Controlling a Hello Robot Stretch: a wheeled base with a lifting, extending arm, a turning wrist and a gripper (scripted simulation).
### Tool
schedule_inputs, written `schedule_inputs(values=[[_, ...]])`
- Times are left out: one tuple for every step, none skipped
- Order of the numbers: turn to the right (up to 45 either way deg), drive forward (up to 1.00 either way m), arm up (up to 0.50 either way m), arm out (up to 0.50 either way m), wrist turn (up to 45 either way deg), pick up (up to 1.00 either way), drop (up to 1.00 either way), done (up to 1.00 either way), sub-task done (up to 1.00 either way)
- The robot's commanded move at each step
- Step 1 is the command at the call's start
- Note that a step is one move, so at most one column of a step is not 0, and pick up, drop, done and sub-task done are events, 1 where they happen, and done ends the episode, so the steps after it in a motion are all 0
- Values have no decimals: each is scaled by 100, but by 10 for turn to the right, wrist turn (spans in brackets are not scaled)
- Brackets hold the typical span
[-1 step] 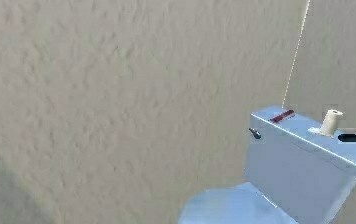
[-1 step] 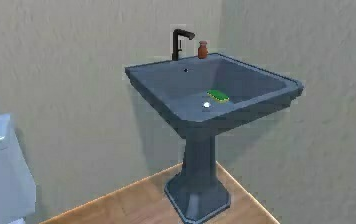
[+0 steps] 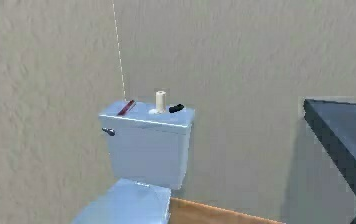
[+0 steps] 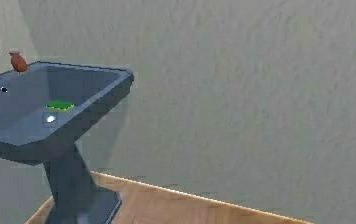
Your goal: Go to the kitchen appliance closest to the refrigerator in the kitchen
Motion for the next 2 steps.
schedule_inputs(values=[[450,0,0,0,0,0,0,0,0],[450,0,0,0,0,0,0,0,0]])
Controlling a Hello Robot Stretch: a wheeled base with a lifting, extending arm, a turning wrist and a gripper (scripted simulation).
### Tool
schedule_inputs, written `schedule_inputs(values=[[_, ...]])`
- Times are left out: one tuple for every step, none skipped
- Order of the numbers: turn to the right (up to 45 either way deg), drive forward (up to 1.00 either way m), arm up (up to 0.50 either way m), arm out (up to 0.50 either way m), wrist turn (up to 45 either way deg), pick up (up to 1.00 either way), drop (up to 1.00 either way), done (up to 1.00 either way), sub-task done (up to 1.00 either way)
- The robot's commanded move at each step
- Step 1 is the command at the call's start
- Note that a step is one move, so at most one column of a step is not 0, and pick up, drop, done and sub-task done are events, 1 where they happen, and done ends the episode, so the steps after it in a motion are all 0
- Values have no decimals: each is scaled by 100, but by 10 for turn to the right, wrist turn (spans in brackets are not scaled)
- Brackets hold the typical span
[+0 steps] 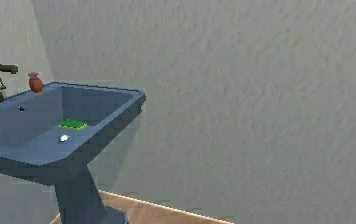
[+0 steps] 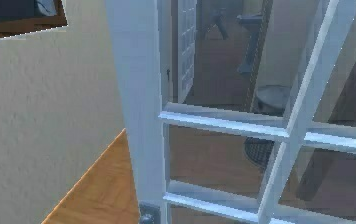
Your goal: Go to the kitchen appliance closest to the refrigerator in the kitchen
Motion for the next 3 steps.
schedule_inputs(values=[[60,0,0,0,0,0,0,0,0],[0,30,0,0,0,0,0,0,0],[180,0,0,0,0,0,0,0,0]])
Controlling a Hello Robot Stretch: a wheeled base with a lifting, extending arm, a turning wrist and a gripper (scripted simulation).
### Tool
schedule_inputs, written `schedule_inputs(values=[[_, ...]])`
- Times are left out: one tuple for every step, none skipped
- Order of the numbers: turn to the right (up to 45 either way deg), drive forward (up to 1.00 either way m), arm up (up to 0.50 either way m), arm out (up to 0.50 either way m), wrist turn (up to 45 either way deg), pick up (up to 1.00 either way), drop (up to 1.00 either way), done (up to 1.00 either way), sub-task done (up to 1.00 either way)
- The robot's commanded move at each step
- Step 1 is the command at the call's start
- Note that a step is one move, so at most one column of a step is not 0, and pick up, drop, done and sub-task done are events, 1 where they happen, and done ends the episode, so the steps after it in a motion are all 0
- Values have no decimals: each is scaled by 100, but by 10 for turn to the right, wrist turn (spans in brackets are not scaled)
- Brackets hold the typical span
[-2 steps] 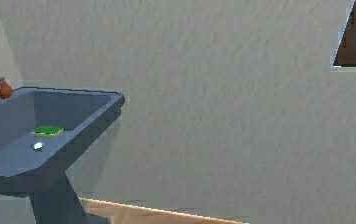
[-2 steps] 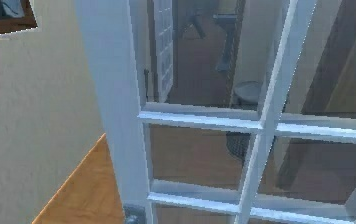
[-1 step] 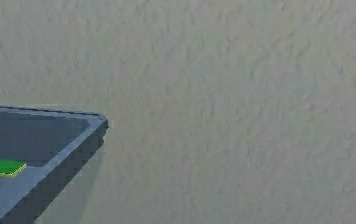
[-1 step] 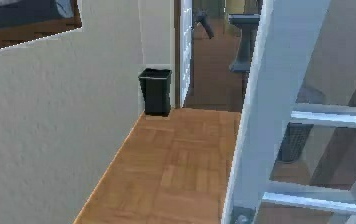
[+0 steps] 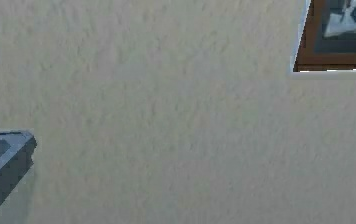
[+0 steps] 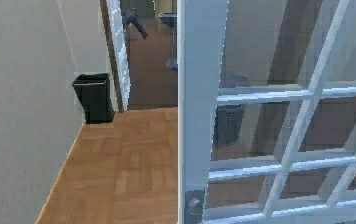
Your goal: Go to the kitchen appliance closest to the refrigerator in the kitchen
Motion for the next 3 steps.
schedule_inputs(values=[[0,30,0,0,0,0,0,0,0],[450,0,0,0,0,0,0,0,0],[360,0,0,0,0,0,0,0,0]])
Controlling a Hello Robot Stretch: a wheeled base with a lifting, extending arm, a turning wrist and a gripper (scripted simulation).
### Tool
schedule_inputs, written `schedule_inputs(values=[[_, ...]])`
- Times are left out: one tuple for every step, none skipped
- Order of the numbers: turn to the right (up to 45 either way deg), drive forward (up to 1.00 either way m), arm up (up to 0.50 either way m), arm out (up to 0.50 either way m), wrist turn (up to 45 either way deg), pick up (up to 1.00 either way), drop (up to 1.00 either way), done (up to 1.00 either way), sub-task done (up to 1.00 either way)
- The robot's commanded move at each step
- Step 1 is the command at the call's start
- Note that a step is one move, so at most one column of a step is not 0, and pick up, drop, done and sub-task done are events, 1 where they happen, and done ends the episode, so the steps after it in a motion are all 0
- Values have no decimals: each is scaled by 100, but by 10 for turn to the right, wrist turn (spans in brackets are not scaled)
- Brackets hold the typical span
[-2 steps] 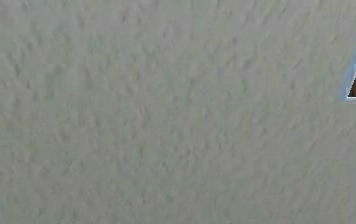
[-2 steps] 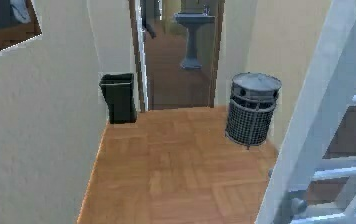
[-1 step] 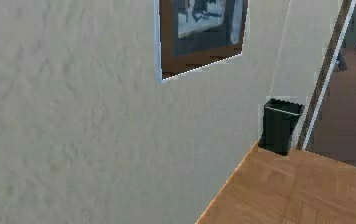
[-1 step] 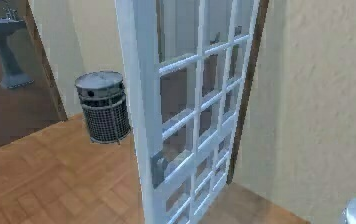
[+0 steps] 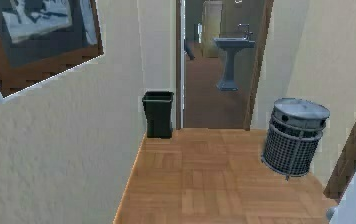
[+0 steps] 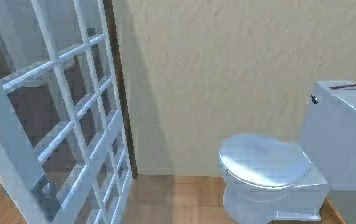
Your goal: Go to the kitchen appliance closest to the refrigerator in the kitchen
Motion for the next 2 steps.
schedule_inputs(values=[[0,60,0,0,0,0,0,0,0],[360,0,0,0,0,0,0,0,0]])
